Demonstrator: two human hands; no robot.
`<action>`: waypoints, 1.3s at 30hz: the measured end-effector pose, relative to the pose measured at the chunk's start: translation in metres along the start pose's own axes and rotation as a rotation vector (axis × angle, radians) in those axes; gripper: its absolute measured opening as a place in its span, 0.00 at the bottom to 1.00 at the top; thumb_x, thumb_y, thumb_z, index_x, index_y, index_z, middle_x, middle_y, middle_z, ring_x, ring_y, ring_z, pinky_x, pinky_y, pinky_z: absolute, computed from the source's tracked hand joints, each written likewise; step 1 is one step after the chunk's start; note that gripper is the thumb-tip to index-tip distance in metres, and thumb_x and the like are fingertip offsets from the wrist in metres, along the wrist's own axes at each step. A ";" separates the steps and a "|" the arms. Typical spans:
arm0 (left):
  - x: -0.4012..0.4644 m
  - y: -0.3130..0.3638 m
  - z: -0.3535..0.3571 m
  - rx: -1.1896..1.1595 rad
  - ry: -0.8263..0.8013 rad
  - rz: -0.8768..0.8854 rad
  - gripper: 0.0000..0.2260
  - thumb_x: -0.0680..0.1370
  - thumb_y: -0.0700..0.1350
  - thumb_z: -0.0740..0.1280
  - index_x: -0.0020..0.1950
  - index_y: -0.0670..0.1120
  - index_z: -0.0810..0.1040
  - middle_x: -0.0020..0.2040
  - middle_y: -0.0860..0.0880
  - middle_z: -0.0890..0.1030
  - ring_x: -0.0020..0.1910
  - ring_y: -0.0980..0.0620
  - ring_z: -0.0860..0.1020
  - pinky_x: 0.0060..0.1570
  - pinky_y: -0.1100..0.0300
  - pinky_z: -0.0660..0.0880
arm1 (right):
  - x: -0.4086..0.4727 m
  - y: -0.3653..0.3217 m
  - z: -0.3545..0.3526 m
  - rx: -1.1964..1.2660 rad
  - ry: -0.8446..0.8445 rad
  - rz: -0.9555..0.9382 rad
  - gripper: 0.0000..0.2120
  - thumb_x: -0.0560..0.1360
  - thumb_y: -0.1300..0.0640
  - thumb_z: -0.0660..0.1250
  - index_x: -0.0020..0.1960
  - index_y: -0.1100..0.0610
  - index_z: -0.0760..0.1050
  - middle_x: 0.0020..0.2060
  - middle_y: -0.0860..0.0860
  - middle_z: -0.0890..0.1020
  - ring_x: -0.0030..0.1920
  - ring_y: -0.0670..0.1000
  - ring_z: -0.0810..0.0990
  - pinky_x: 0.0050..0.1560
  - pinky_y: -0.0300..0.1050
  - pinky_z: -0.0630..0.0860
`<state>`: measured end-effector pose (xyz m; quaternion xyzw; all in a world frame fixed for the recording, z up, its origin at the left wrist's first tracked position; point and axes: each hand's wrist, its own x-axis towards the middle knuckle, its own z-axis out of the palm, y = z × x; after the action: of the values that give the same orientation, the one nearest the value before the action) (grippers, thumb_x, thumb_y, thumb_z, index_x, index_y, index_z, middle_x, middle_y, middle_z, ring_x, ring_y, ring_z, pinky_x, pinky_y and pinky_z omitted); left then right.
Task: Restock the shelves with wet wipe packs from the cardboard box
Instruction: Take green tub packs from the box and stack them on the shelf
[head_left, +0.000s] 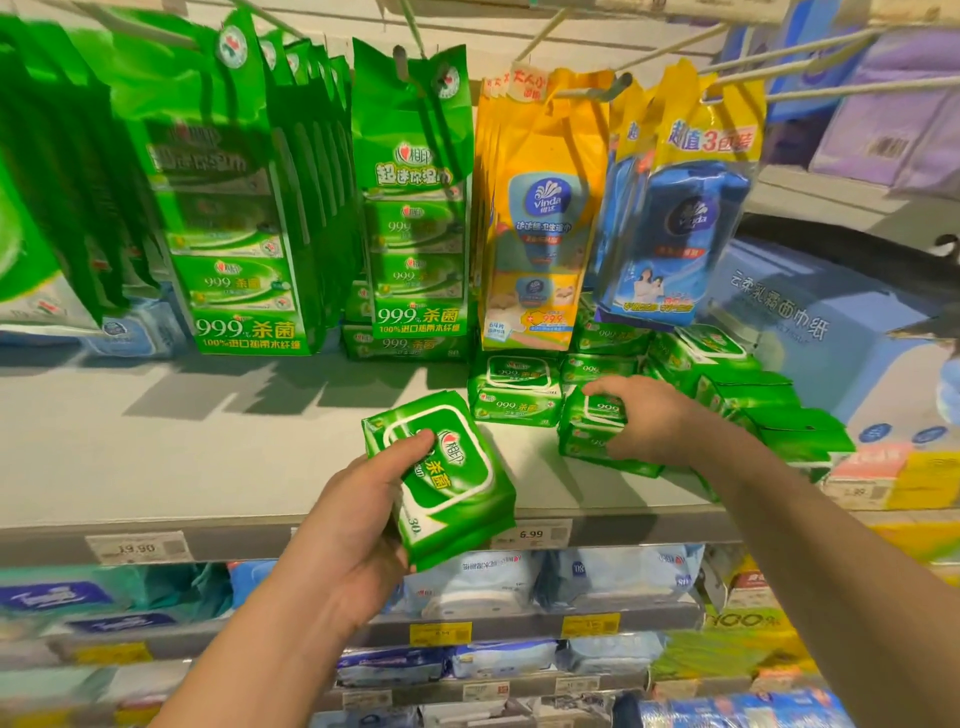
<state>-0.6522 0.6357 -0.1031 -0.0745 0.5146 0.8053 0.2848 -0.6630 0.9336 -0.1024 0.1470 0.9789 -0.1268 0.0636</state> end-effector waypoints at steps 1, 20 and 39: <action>0.001 0.000 0.001 -0.002 0.003 0.000 0.11 0.76 0.46 0.69 0.55 0.44 0.83 0.49 0.41 0.86 0.46 0.41 0.86 0.48 0.43 0.81 | 0.001 0.002 0.001 -0.054 0.005 -0.003 0.40 0.72 0.58 0.74 0.78 0.40 0.62 0.75 0.54 0.68 0.71 0.58 0.68 0.67 0.54 0.72; 0.013 -0.002 0.027 -0.030 0.031 -0.040 0.09 0.77 0.48 0.68 0.53 0.45 0.83 0.47 0.41 0.86 0.42 0.41 0.85 0.42 0.38 0.81 | 0.043 0.028 0.029 -0.077 0.269 -0.026 0.37 0.75 0.70 0.60 0.80 0.47 0.63 0.78 0.52 0.67 0.78 0.59 0.60 0.76 0.54 0.64; 0.061 -0.030 0.083 -0.027 -0.021 -0.017 0.13 0.78 0.52 0.69 0.53 0.43 0.81 0.41 0.43 0.86 0.38 0.43 0.85 0.40 0.44 0.82 | -0.084 -0.044 0.004 0.418 0.198 -0.271 0.27 0.71 0.46 0.77 0.66 0.38 0.70 0.54 0.41 0.72 0.55 0.36 0.71 0.48 0.25 0.65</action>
<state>-0.6721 0.7403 -0.1132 -0.0744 0.5000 0.8104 0.2960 -0.5960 0.8690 -0.0827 0.0360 0.9437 -0.3184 -0.0818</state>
